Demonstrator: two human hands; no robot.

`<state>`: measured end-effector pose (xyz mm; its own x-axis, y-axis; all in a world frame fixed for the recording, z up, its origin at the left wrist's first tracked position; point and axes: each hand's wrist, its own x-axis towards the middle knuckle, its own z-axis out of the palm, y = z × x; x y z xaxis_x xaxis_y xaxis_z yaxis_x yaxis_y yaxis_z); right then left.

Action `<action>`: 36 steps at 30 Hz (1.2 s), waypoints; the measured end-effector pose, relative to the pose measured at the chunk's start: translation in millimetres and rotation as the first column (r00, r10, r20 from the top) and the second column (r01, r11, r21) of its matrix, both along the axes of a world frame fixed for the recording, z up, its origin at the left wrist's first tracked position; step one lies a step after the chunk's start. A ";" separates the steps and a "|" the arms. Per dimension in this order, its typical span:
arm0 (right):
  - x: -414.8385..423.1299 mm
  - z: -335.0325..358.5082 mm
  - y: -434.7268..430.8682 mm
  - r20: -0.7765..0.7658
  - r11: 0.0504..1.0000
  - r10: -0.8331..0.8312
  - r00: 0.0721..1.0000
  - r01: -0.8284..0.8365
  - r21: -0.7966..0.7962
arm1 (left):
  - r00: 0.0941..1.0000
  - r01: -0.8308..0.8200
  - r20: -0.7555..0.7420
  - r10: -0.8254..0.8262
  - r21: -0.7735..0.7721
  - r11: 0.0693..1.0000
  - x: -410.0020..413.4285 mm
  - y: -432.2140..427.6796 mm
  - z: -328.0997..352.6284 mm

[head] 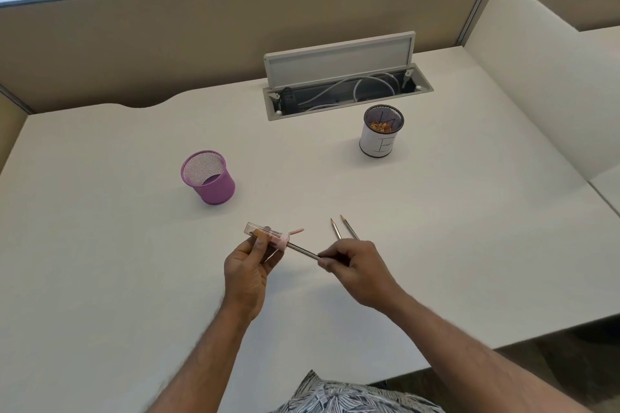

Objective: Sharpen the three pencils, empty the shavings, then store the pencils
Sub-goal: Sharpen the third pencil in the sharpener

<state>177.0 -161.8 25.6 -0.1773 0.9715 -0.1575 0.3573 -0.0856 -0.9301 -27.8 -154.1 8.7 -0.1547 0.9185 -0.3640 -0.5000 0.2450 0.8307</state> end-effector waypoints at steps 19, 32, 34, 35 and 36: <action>-2.7 -9.2 -5.0 0.497 0.796 -0.182 0.849 -0.170 0.581 | 0.983 -0.031 -0.182 0.020 -0.054 0.998 11.7 1.1 -2.2; -8.4 13.6 5.0 -0.139 0.967 -0.016 0.990 -0.020 -0.253 | 0.985 0.051 -0.163 -0.051 -0.004 0.999 -0.2 9.3 6.4; -2.8 16.6 9.5 -0.328 0.874 -0.038 0.944 -0.127 -0.468 | 0.988 0.087 -0.129 -0.085 0.013 0.996 -3.1 10.5 7.5; 0.1 18.0 11.4 -0.387 0.809 -0.059 0.920 -0.183 -0.559 | 0.989 0.103 -0.112 -0.100 0.019 0.995 -4.4 11.0 8.3; 2.3 18.9 12.6 -0.429 0.747 -0.082 0.899 -0.230 -0.624 | 0.989 0.117 -0.096 -0.114 0.026 0.993 -5.2 11.6 9.5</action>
<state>179.3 -149.1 44.4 -0.4410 0.6363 -0.6329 -0.0047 -0.7068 -0.7074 -32.9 -142.5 18.2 -0.0788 0.9429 -0.3237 -0.3888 0.2700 0.8809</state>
